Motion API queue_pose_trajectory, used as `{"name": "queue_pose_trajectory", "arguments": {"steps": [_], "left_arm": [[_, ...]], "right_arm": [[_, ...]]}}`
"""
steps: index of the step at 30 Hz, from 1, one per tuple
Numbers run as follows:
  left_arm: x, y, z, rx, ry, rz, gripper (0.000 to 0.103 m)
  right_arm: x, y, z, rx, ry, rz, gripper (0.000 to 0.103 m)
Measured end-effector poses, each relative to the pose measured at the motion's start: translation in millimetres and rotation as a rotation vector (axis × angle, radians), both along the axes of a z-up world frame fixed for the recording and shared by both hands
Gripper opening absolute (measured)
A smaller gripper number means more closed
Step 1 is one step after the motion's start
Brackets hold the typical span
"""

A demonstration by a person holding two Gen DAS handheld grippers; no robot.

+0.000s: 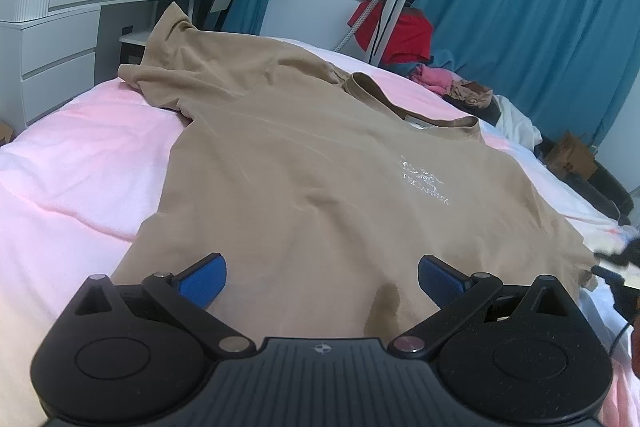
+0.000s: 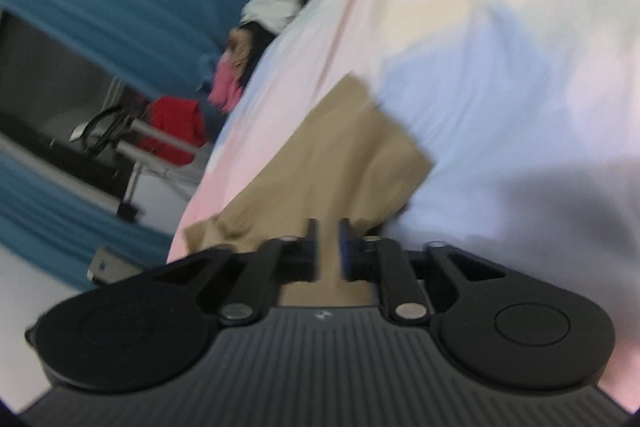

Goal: Fold clothes
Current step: 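Lift the hem with the right gripper and fold it toward the collar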

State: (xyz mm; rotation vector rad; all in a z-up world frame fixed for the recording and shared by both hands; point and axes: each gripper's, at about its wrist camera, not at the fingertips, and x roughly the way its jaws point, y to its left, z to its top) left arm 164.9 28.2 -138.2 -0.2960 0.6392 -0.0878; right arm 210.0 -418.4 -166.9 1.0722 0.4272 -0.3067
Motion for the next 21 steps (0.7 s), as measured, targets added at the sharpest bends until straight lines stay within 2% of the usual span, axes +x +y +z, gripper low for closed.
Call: {"name": "queue_pose_trajectory", "arguments": {"steps": [1,4,7,10,13,17,18,20,21], "left_arm": [[0,0,0,0.000,0.000,0.000,0.103],[0,0,1,-0.004,0.002,0.002,0.103],[0,0,1,-0.009,0.002,0.002,0.103],[0,2,1,-0.016,0.005,0.006,0.103],[-1,3,1,-0.019,0.003,0.005,0.103],[2,-5,-2,0.039,-0.004,-0.018,0.103],[3,-6,-3,0.052,-0.007,-0.023,0.103],[7,-10,-4,0.077,-0.015,-0.032,0.103],[9,-10,-4,0.083,-0.018,-0.036,0.103]], "right_arm": [[1,3,0,-0.006,0.010,-0.001,0.071],[2,5,-10,0.033,0.040,-0.019,0.071],[6,3,-29,0.061,0.033,-0.019,0.071],[17,-1,-36,0.004,-0.036,-0.056,0.072],[41,-5,-31,-0.121,-0.078,-0.050,0.072],[72,-16,-27,-0.204,-0.100,-0.092,0.071],[80,-19,-27,-0.213,-0.099,-0.104,0.069],[97,-23,-26,-0.235,-0.080,-0.101,0.055],[106,-24,-26,-0.249,-0.059,-0.081,0.038]]}}
